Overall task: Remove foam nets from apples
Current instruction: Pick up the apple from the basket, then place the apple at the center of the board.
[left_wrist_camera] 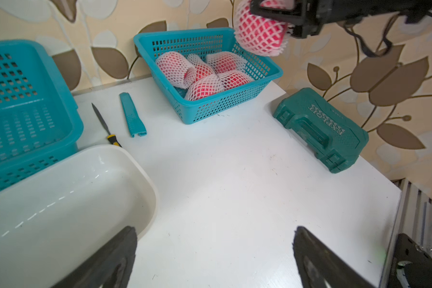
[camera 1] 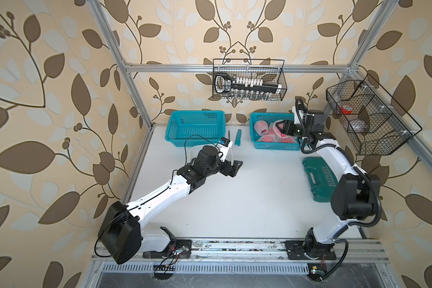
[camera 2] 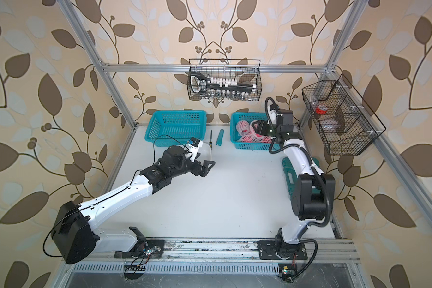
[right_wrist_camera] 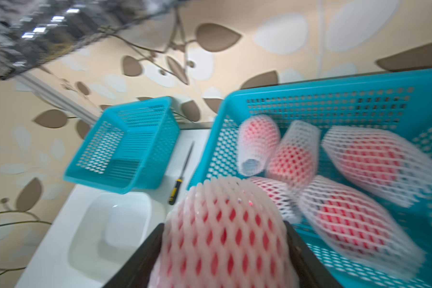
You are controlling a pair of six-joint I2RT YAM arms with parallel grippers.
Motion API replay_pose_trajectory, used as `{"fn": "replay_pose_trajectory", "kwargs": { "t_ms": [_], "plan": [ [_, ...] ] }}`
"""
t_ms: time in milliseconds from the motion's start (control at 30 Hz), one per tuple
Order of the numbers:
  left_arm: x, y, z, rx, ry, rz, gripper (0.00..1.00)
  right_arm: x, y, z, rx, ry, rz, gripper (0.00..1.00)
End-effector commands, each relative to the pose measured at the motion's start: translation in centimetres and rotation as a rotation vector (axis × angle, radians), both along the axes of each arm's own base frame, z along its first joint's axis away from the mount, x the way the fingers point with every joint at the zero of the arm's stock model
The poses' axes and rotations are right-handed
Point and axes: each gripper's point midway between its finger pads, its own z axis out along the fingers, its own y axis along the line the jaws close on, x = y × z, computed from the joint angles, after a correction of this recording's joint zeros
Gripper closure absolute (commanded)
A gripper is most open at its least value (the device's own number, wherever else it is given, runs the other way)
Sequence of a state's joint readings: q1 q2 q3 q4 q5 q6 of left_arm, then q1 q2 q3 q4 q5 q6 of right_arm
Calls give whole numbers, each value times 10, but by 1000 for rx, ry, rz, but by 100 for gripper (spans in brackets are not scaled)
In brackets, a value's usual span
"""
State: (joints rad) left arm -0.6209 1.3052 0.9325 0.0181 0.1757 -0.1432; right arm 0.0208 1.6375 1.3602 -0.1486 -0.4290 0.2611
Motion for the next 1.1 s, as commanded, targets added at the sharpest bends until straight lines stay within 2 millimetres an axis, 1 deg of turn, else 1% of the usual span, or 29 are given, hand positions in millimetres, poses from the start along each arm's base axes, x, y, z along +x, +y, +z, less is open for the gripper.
{"fn": "replay_pose_trajectory", "kwargs": {
  "t_ms": [0, 33, 100, 167, 200, 267, 400, 467, 500, 600, 667, 733, 800, 933, 1067],
  "plan": [
    [-4, -3, 8, -130, 20, -16, 1, -45, 70, 4, 67, -85, 232, 41],
    [-3, 0, 6, -150, 28, -6, 1, -61, 87, 3, 77, -121, 305, 40],
    [1, 10, -1, -199, 53, 19, 1, -94, 117, -7, 110, -161, 444, 39],
    [1, 19, -4, -247, 46, 21, 2, -125, 141, -23, 153, -169, 586, 37],
    [0, 22, -5, -255, 29, 14, 2, -137, 150, -30, 169, -167, 639, 38],
    [-5, 26, -8, -229, -15, -6, 1, -152, 164, -47, 185, -144, 703, 40],
    [-11, 34, -22, -205, -30, -15, 2, -166, 188, -85, 141, -67, 754, 41],
    [-22, 31, -24, -229, -60, -71, 1, -177, 199, -95, 146, -53, 796, 39],
    [-31, 28, -28, -241, -70, -111, 1, -183, 203, -97, 166, -55, 820, 38],
    [-52, 23, -35, -263, -106, -211, 1, -189, 211, -108, 190, -34, 877, 38],
    [-58, 26, -42, -260, -122, -216, 1, -184, 214, -118, 184, -3, 875, 38],
    [-58, 29, -47, -236, -132, -208, 2, -179, 216, -131, 153, 23, 859, 38],
    [-56, 31, -55, -204, -114, -193, 2, -177, 218, -149, 96, 51, 839, 38],
    [-57, 31, -67, -186, -96, -198, 3, -175, 219, -171, 43, 87, 810, 35],
    [-56, 33, -81, -149, -74, -187, 2, -173, 215, -188, -29, 115, 775, 26]
  ]
}}
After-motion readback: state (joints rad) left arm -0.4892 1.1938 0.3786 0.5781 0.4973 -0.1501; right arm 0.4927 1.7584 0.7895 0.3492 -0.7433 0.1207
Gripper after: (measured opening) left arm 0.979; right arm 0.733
